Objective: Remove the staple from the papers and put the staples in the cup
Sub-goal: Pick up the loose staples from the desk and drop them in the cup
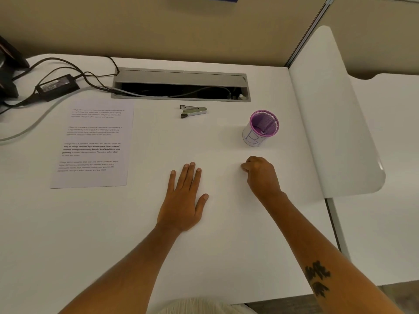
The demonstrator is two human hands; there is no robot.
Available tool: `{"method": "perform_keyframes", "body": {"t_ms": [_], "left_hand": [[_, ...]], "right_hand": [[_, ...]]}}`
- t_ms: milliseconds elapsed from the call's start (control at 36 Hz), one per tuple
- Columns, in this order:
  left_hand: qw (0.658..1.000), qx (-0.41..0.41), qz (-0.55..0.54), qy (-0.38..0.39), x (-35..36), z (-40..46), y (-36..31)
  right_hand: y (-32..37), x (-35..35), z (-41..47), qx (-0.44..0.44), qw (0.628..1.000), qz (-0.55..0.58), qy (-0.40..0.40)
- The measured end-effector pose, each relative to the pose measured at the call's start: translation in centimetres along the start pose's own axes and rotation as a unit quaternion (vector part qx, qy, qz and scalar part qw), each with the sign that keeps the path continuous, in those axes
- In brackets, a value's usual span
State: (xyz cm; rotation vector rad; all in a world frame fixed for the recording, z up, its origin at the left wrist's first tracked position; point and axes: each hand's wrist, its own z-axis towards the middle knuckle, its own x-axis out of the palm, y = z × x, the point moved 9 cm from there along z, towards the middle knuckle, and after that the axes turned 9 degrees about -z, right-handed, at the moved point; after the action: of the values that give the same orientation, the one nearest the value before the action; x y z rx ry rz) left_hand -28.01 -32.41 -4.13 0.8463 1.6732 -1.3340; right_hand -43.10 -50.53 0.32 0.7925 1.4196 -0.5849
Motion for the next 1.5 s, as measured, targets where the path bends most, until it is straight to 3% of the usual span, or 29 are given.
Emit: {"method": "perform_keyframes", "body": {"t_ms": [417, 472, 556, 611, 667, 778, 833, 917, 1000, 1083, 1139, 1250, 1361, 1417, 1500], "left_hand": [[1.0, -0.001, -0.005, 0.001, 0.2, 0.1, 0.1], [1.0, 0.0, -0.007, -0.001, 0.1, 0.1, 0.1], [1.0, -0.001, -0.008, 0.001, 0.1, 0.1, 0.1], [1.0, -0.004, -0.004, 0.007, 0.2, 0.1, 0.1], [1.0, -0.003, -0.003, 0.007, 0.2, 0.1, 0.1], [1.0, -0.004, 0.001, 0.009, 0.2, 0.0, 0.1], [1.0, -0.004, 0.0, 0.01, 0.1, 0.1, 0.1], [1.0, -0.002, -0.001, 0.008, 0.1, 0.0, 0.0], [1.0, 0.001, -0.005, 0.002, 0.0, 0.0, 0.0], [1.0, 0.004, -0.01, -0.001, 0.1, 0.0, 0.0], [1.0, 0.004, -0.009, -0.001, 0.1, 0.0, 0.1], [1.0, 0.002, -0.013, 0.001, 0.1, 0.0, 0.2], [1.0, 0.001, -0.016, 0.004, 0.2, 0.1, 0.2], [1.0, 0.0, -0.016, 0.006, 0.2, 0.1, 0.2], [1.0, -0.001, -0.014, 0.008, 0.3, 0.1, 0.3]], "right_hand": [[1.1, 0.4, -0.4, 0.003, 0.999, -0.048, -0.012], [0.2, 0.4, 0.0, 0.031, 0.999, -0.02, -0.02], [-2.9, -0.7, 0.2, 0.149, 0.98, 0.115, -0.068], [-5.4, -0.6, -0.6, 0.262, 0.93, 0.253, -0.058], [-6.8, 0.6, -1.7, 0.347, 0.84, 0.415, -0.035], [-7.4, 1.2, -2.5, 0.405, 0.687, 0.603, -0.017], [-7.4, 1.2, -2.3, 0.415, 0.627, 0.659, -0.008], [-7.5, 0.0, -1.4, 0.4, 0.575, 0.714, 0.006], [-7.2, -2.4, 0.1, 0.365, 0.551, 0.75, 0.005], [-7.2, -5.3, 2.1, 0.335, 0.557, 0.76, -0.005], [-7.6, -6.7, 3.5, 0.322, 0.585, 0.744, -0.007], [-9.0, -9.4, 5.6, 0.317, 0.719, 0.617, -0.042], [-9.6, -11.9, 7.3, 0.291, 0.87, 0.387, -0.088], [-9.3, -12.3, 8.1, 0.268, 0.913, 0.294, -0.086], [-8.7, -12.6, 8.7, 0.233, 0.944, 0.217, -0.083]]}}
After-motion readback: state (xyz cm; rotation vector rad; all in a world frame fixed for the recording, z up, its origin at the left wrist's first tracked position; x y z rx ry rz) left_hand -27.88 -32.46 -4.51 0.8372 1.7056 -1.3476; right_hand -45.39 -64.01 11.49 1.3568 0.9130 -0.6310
